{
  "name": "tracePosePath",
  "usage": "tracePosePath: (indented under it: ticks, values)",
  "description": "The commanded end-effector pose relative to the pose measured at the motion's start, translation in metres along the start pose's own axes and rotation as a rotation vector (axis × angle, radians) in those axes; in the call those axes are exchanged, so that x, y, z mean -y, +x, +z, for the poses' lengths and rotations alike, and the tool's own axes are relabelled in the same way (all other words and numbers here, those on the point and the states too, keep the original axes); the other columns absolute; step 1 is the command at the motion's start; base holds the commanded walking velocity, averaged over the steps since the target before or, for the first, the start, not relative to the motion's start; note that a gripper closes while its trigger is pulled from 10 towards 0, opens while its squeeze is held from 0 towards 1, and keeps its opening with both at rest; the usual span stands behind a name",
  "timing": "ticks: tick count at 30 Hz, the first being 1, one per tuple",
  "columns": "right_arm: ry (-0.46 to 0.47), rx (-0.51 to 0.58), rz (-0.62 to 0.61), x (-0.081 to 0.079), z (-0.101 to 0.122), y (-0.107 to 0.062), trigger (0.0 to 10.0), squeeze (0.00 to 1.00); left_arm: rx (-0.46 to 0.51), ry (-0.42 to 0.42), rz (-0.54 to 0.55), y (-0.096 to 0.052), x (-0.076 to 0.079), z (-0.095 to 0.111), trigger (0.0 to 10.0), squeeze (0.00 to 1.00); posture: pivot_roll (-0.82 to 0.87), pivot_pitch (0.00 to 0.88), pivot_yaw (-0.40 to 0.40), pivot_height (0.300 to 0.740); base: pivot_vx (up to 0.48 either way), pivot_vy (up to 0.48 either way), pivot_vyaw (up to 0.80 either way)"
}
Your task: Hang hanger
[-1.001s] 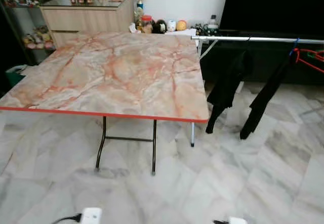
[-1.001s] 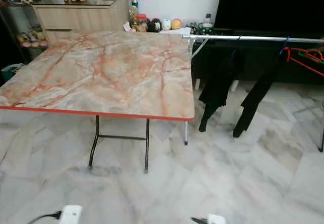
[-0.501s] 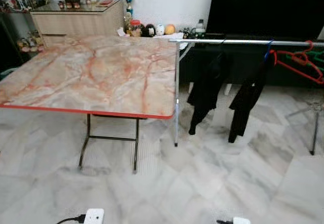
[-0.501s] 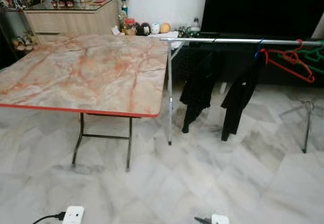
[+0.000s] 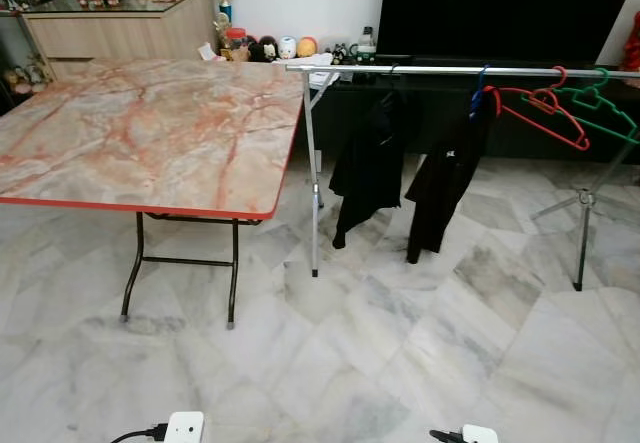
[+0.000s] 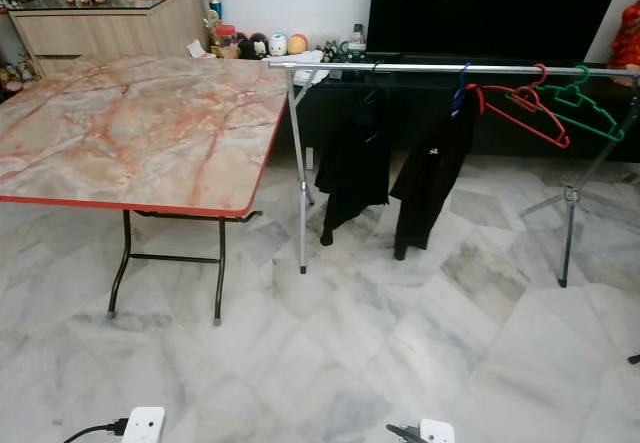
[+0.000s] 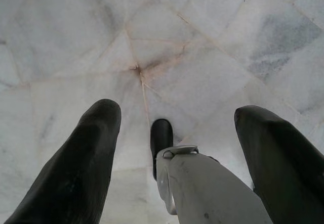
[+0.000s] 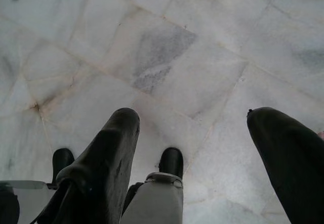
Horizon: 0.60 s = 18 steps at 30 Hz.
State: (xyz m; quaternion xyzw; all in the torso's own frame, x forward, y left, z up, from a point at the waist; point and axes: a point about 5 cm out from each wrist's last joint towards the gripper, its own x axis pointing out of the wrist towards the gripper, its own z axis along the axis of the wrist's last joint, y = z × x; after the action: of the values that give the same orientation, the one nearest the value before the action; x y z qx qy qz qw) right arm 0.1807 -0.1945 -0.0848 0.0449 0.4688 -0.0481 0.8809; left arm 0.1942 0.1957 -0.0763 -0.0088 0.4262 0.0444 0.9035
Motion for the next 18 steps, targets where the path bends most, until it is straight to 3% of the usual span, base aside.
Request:
tracePosePath:
  ticks: [1,10,18]
  values:
    - [0.021,-0.008,0.014,-0.0072,-0.0015,0.0006,10.0,0.0,-0.009,-0.014,0.019,-0.0013,-0.0093,-0.0029,10.0,0.0,0.11,0.014,-0.002,0.74,0.0,0.0,0.0]
    - [0.01,-0.019,0.018,-0.0068,-0.002,0.0006,10.0,0.0,-0.011,-0.015,0.016,-0.0014,-0.0093,-0.0034,10.0,0.0,0.11,0.014,-0.005,0.74,0.0,0.0,-0.73]
    - [0.003,-0.021,0.019,-0.0064,-0.0018,0.0007,10.0,0.0,-0.014,-0.015,0.013,-0.0016,-0.0089,-0.0044,10.0,0.0,0.11,0.014,-0.007,0.74,0.266,0.0,-0.77]
